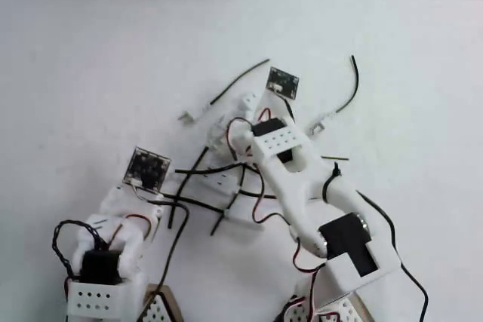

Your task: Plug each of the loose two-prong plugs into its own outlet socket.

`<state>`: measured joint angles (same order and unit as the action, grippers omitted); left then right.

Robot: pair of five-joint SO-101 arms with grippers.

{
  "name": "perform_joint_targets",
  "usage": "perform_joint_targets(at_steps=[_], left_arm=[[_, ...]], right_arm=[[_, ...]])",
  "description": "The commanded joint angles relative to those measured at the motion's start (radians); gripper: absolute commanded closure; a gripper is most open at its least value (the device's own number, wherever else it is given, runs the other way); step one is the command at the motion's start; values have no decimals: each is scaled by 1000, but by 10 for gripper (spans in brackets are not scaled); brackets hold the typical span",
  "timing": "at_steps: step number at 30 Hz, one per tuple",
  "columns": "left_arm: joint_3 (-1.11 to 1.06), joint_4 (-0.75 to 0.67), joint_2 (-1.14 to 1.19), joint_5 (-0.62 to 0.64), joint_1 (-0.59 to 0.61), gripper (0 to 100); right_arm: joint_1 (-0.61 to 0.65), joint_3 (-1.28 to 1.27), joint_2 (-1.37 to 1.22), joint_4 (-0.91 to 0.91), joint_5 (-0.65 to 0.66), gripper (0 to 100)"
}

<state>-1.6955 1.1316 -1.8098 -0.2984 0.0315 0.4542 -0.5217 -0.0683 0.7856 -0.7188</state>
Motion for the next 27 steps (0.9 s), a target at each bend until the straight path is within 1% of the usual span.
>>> perform_joint_targets(at_steps=[1,4,7,12,14,17,22,25,27], left_arm=[[23,-23,-15,9,-10,976],[23,-20,-15,6,-10,976],[23,-20,-15,6,-10,976],[21,-20,-15,6,-10,976],[9,-26,-15,6,-10,976],[8,-26,-15,6,-10,976],[6,-26,-15,6,-10,976],[6,-26,-15,6,-10,976],[6,-26,-15,6,-10,976]], right_arm=[[-13,34,4,-5,-8,888],[-59,34,5,-7,2,982],[-104,34,5,7,9,971],[-165,49,41,111,112,981],[-186,52,77,151,189,981],[-223,52,170,203,365,981],[-317,48,306,272,767,981],[-371,46,312,297,993,981],[-410,44,285,298,1120,981]])
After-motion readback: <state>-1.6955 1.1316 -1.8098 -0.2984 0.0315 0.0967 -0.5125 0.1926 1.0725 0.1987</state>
